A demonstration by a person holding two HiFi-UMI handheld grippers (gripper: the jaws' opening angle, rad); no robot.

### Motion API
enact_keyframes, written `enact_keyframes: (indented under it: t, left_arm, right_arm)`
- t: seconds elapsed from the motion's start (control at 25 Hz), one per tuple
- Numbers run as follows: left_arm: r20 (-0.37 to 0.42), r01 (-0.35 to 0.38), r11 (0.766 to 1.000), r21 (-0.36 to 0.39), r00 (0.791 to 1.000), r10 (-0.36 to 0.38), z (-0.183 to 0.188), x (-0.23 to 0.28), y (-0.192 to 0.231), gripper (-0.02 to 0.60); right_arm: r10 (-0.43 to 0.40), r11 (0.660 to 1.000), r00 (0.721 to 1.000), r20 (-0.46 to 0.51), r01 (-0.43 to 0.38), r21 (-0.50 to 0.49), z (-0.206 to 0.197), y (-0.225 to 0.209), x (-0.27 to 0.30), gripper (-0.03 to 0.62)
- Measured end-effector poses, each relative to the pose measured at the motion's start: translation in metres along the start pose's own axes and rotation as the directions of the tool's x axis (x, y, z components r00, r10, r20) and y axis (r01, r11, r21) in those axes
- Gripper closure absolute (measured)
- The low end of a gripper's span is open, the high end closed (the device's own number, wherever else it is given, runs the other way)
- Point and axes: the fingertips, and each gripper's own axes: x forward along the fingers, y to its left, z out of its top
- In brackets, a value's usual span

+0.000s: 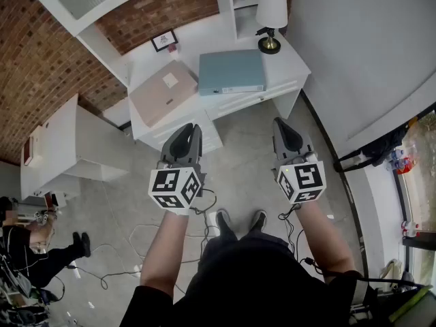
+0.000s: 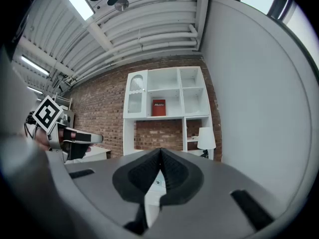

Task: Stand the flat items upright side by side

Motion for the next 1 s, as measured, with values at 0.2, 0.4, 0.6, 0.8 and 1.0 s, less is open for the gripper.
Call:
enact_keyframes:
  t: [0.2, 0.4, 0.6, 0.8, 1.0]
  left_arm:
    - [0.001, 0.007, 1.000, -0.009, 1.000, -0.007, 0.004, -0.016, 0.019, 0.532]
    - [0.009, 0.011, 1.000, -0.012, 1.000, -0.011, 0.005, -0.024, 0.038, 0.532]
    - [0.002, 0.014, 1.000, -0.015, 1.000, -0.014, -0.001, -0.032, 0.057, 0.532]
    - [0.006, -0.005, 0.999, -0.041, 1.000, 0.005, -0.009, -0.044, 0.091, 0.532]
    - [0.023, -0.015, 0.999, -0.037, 1.000, 0.016, -0.014, -0.053, 0.132, 0.532]
  right_arm:
    - [-0.012, 1.000, 1.000, -0.003, 0.012, -0.018, 0.008, 0.023, 0.001, 0.594]
    - [-0.032, 0.999, 0.999, -0.013, 0.032, -0.040, 0.007, 0.037, 0.006, 0.594]
    - [-0.054, 0.998, 0.998, -0.012, 0.054, -0.013, 0.006, 0.045, 0.013, 0.594]
    - [-0.086, 0.996, 0.996, -0.039, 0.084, -0.040, 0.007, 0.057, 0.024, 0.576]
    - [-0.117, 0.991, 0.992, -0.050, 0.113, -0.072, 0.010, 0.074, 0.038, 0.481]
